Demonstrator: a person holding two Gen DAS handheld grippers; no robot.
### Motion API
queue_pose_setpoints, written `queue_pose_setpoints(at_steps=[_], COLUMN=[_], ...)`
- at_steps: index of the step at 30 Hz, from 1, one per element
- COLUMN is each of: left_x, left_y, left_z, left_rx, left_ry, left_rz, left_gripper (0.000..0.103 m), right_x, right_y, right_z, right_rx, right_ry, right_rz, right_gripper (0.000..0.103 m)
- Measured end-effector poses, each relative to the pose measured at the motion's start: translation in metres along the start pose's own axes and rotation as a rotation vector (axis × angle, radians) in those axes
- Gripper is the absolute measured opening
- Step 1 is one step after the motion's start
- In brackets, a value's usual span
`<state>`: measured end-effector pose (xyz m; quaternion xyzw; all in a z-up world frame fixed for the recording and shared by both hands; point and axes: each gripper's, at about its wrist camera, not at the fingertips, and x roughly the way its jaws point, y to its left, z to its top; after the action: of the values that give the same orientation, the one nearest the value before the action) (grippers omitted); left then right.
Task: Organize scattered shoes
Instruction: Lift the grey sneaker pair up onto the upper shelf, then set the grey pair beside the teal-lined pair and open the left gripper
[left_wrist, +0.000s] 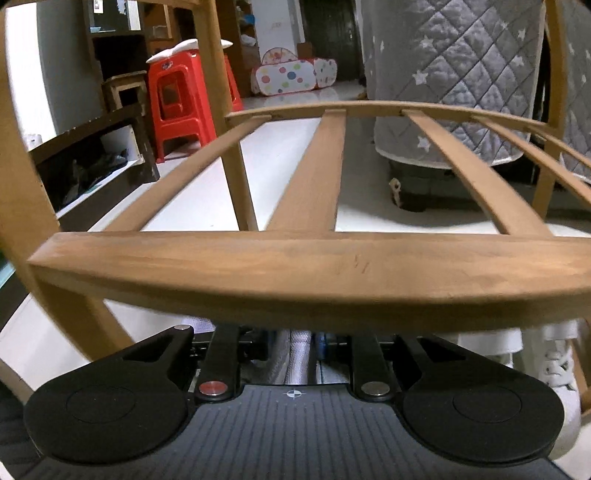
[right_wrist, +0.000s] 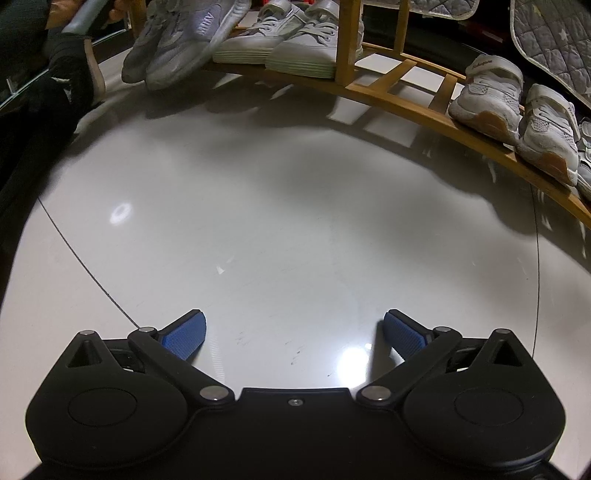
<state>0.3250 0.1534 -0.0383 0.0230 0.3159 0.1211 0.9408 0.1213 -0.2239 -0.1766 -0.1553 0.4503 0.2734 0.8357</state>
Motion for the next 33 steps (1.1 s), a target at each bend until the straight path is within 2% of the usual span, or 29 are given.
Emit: queue_pose_setpoints(at_steps=[6, 16, 28, 30, 33], left_x=[0.004, 0.006, -0.003, -0.007, -0.014], left_y=[-0.001, -0.002, -0.006, -0.004, -0.001], left_z=[0.0, -0.003, -0.011, -0.01, -0.01], left_rx=[0.003, -0.009, -0.026, -0.026, -0.031], left_ry=[0.005, 0.004, -0.059, -0.07, -0.089], left_rz=[0.003, -0.014, -0.013, -0.01, -0.008], left_gripper=[0.03, 0.031, 0.035, 0.044, 0.047], right_x=[0.0, 0.0, 0.0, 0.0, 0.0], right_y=[-0.001, -0.001, -0.001, -0.001, -0.002], right_z=[-0.001, -0.001, 0.0, 0.0, -0.001], right_rx=[0.001, 0.001, 0.001, 0.001, 0.001], right_ry=[-0.002, -0.005, -0.003, -0.003, -0.003], right_rz=[-0.001, -0.001, -0.001, 0.0, 0.0], right_gripper=[0.103, 0.103, 0.103, 0.103, 0.103])
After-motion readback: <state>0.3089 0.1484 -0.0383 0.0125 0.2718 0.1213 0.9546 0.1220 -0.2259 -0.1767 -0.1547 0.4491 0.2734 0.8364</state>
